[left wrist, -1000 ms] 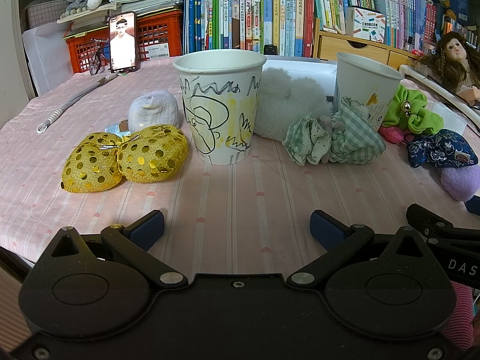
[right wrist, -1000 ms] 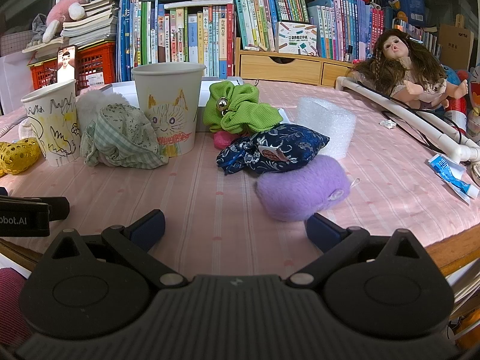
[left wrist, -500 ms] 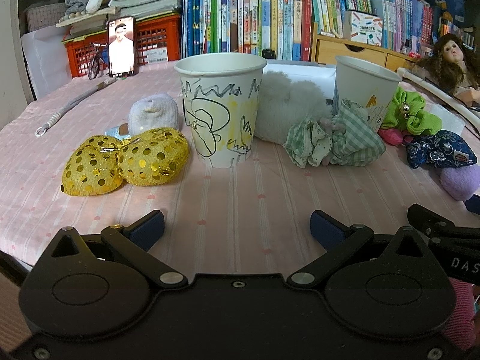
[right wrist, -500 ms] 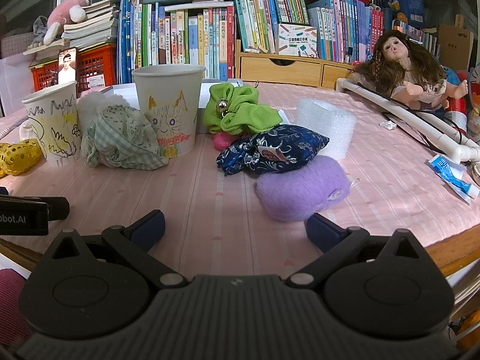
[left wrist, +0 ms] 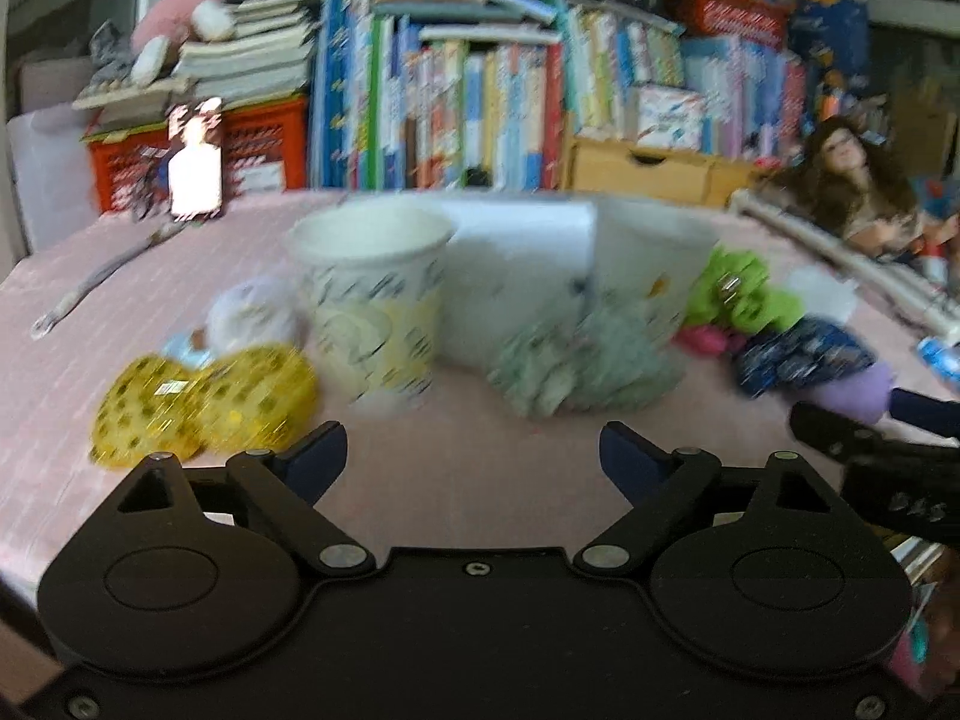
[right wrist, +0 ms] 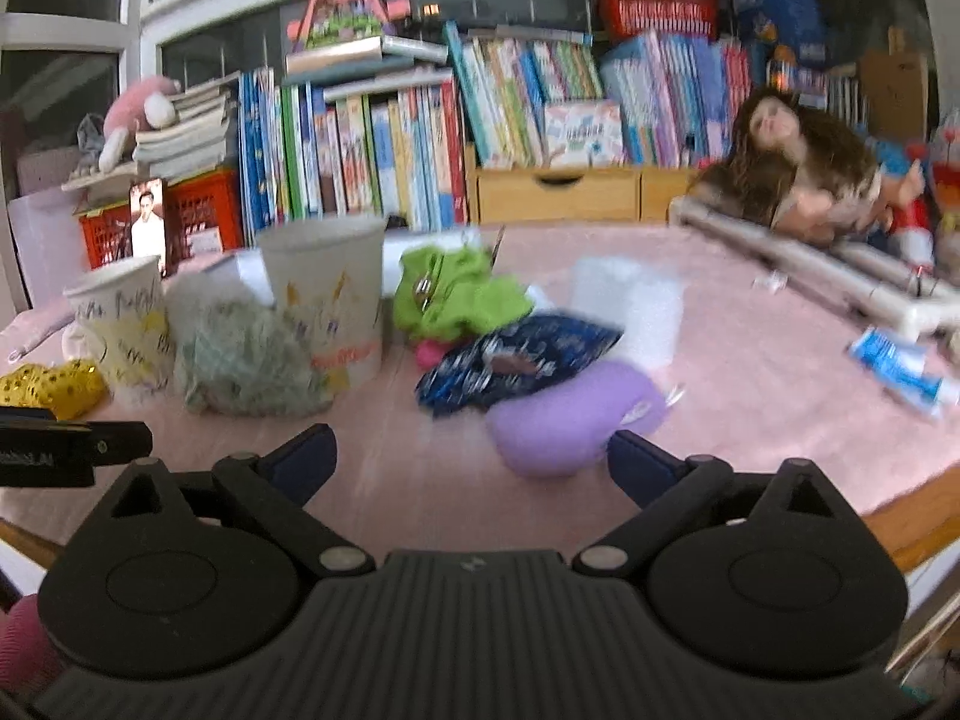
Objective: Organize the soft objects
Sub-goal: 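Grasp the checked cloth with the left tool while the right tool grasps the lavender sponge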
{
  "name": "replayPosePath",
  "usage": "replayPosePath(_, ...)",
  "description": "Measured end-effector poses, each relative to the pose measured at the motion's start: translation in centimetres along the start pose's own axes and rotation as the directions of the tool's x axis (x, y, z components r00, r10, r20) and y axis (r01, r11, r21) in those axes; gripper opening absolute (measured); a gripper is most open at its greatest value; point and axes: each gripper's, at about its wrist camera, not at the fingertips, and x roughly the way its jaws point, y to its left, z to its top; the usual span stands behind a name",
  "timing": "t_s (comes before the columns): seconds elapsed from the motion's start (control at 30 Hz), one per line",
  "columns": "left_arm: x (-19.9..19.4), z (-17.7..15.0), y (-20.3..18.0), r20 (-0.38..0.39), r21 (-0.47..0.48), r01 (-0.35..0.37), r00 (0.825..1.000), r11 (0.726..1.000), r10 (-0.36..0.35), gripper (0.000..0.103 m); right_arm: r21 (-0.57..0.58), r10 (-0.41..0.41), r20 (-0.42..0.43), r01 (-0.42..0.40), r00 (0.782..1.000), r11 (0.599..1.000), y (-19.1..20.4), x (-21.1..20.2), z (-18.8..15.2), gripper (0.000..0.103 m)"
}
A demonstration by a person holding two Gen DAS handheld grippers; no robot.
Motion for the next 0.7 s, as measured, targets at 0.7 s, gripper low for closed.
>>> replayPosePath(0.7, 7.6, 1.1, -4.3, -0.029, 0.019, 0.006, 1.0, 1.0, -0.006, 0.087, -0.119, -0.079, -0.056, 0.072, 0.995, 0.99, -2.1, 3.7, -0.1, 0.082)
